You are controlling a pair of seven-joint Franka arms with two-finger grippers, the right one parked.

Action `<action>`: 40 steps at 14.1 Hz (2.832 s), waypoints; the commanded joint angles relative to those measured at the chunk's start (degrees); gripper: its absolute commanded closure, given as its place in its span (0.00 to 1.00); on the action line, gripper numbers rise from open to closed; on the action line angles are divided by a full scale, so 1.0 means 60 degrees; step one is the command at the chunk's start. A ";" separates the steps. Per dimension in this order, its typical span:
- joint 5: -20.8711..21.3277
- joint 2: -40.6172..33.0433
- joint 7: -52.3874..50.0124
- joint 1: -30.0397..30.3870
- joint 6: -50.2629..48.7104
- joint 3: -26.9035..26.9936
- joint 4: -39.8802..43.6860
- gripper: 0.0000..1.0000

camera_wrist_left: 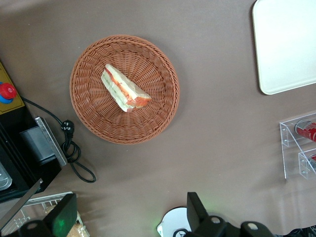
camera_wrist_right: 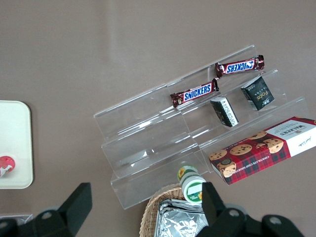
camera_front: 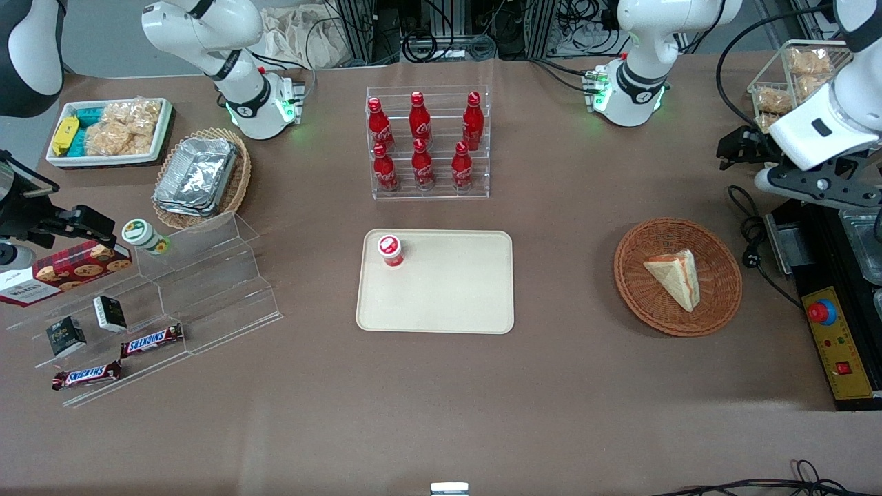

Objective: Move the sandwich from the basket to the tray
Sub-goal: 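Move the left gripper over the sandwich in the wicker basket, then lower the left gripper and close it on the triangular sandwich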

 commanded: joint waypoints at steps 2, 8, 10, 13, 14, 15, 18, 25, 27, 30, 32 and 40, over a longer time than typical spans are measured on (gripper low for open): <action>0.0097 0.0547 -0.0327 0.0038 -0.0288 -0.0028 0.0663 0.00; -0.0222 0.1281 -0.0763 0.0491 0.0293 -0.0029 0.0533 0.00; -0.0533 0.1063 -0.1817 0.0785 0.1507 -0.0028 -0.0488 0.00; -0.0621 0.0535 -0.3688 0.0829 0.3575 -0.0072 -0.2190 0.00; -0.0606 0.0606 -0.4436 0.0989 0.3826 -0.0130 -0.2382 0.00; -0.0548 0.0593 -0.4908 0.1048 0.4220 -0.0290 -0.2804 0.00; -0.0431 0.0431 -0.7947 0.1049 0.6707 -0.0452 -0.4372 0.00; -0.0137 0.1075 -0.8853 0.1532 0.8469 -0.0482 -0.5664 0.00; -0.0137 0.1717 -0.8911 0.1547 0.9230 -0.0482 -0.5709 0.00; -0.0137 0.2246 -0.8926 0.1693 0.9789 -0.0468 -0.5768 0.00; -0.0137 0.2554 -0.8912 0.1693 1.0111 -0.0468 -0.5811 0.00; -0.0137 0.2922 -0.8897 0.1679 1.0669 -0.0482 -0.5944 1.00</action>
